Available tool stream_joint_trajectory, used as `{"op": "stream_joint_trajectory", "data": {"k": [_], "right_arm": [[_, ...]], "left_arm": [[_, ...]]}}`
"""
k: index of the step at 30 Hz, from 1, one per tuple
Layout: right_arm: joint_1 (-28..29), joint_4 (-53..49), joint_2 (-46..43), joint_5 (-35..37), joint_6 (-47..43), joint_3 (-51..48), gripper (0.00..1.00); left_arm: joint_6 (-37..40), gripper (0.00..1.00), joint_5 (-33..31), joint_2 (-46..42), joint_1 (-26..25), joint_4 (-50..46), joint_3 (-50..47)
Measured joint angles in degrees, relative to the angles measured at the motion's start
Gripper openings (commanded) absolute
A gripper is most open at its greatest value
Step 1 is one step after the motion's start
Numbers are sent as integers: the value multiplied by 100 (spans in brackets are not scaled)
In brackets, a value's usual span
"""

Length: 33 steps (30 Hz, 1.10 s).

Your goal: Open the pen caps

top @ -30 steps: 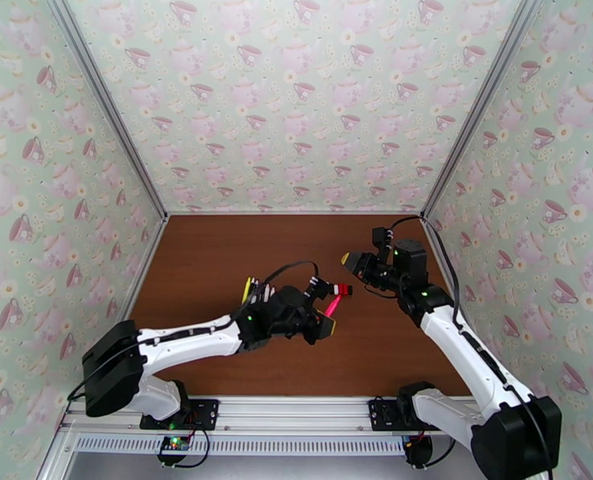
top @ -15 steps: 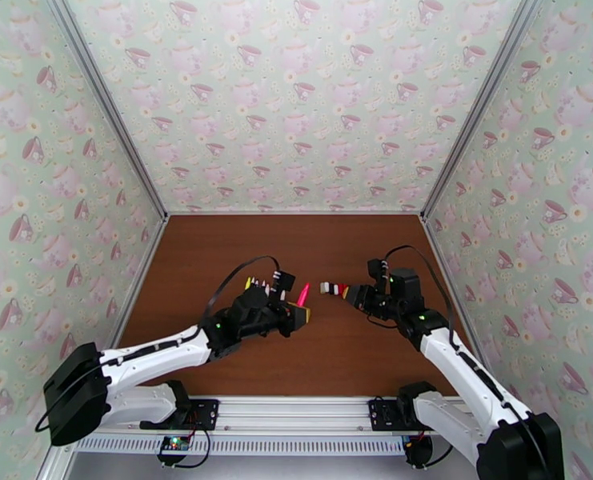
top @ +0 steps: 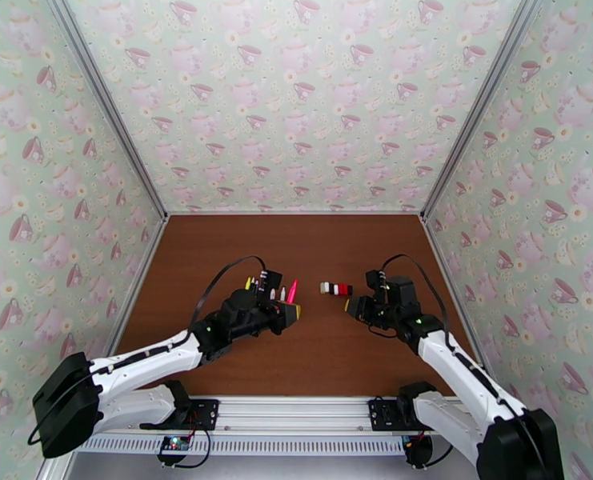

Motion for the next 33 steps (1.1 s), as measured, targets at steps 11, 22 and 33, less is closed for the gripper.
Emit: {"op": "stream_joint_trajectory", "data": {"k": [11,22,33], "right_arm": [[-356,-553,1934,754,-577,1427,12],[-1047,-966,3392,697,-1191,2315,15],[-1058,-1045,4216,398,-1725,2850,16]], "left_arm": [[-15,9,-39,87,-92,-52,0],[68,9,-39,457,-129,-203,313],[70,8,-39,761,-227,-203,339]]}}
